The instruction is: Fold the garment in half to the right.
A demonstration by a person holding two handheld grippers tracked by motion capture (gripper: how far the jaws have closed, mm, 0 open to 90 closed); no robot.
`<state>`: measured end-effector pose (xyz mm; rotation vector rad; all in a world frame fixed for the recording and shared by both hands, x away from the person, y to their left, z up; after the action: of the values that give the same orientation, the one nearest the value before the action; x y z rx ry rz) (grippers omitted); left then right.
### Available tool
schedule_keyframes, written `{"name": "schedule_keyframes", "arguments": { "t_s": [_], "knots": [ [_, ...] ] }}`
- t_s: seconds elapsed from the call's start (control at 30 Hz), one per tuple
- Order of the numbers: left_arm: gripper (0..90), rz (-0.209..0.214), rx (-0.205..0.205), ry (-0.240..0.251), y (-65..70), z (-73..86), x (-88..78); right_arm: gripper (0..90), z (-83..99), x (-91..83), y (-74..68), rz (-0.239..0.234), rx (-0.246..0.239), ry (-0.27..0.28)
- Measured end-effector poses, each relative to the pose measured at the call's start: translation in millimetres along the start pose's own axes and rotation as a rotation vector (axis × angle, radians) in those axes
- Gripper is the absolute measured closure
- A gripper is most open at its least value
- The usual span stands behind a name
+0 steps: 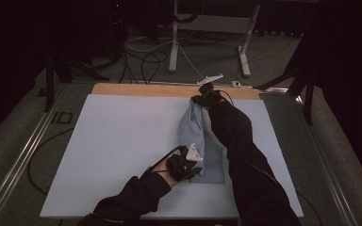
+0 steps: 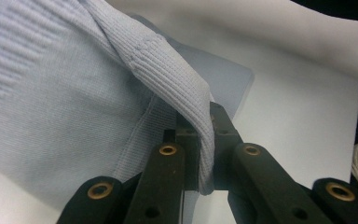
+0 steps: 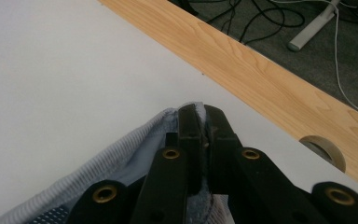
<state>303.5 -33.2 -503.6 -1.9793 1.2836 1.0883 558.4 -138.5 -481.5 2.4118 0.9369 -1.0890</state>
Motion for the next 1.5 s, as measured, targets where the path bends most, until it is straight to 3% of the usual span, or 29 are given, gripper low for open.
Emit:
{"name": "schedule_keyframes", "arguments": {
  "t_s": [0.43,0.77,0.9,1.2,1.33,1.43,1.5],
  "knots": [
    [86.9,-0.002,0.019,-0.077,5.9,-13.2,32.0,86.9,12.4,15.4,9.7,-0.042,0.004,-0.032],
    [86.5,0.022,-0.011,-0.077,6.0,-16.4,44.0,84.3,21.0,25.4,13.2,-0.076,0.014,-0.047],
    [86.3,0.036,-0.032,-0.069,4.8,-16.0,46.3,69.6,24.0,27.5,14.7,-0.088,0.028,-0.057],
    [81.1,0.069,-0.042,-0.050,7.9,-18.5,48.7,32.1,28.6,17.1,25.3,-0.054,0.080,-0.073],
    [74.5,0.099,-0.031,-0.041,10.9,-20.2,47.5,22.9,31.2,6.7,34.3,-0.030,0.119,-0.060],
    [69.3,0.113,-0.022,-0.026,13.7,-21.2,44.6,13.7,33.4,-2.3,37.5,-0.041,0.126,-0.046],
    [66.4,0.123,-0.018,-0.014,16.1,-22.4,42.1,13.8,34.5,-7.2,38.7,-0.044,0.142,-0.035]
  ]
}}
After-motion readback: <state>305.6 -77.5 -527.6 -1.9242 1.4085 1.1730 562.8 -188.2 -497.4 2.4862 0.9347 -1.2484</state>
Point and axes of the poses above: each handheld gripper's, and its own axes: x roughly forward along the jaws, z roughly out of its underside, y roughly to its right, the point moved 4 cm from there along x, roughly forward along the jaws, and after that the axes turned 9 degrees about -y, right-handed, at the moved point
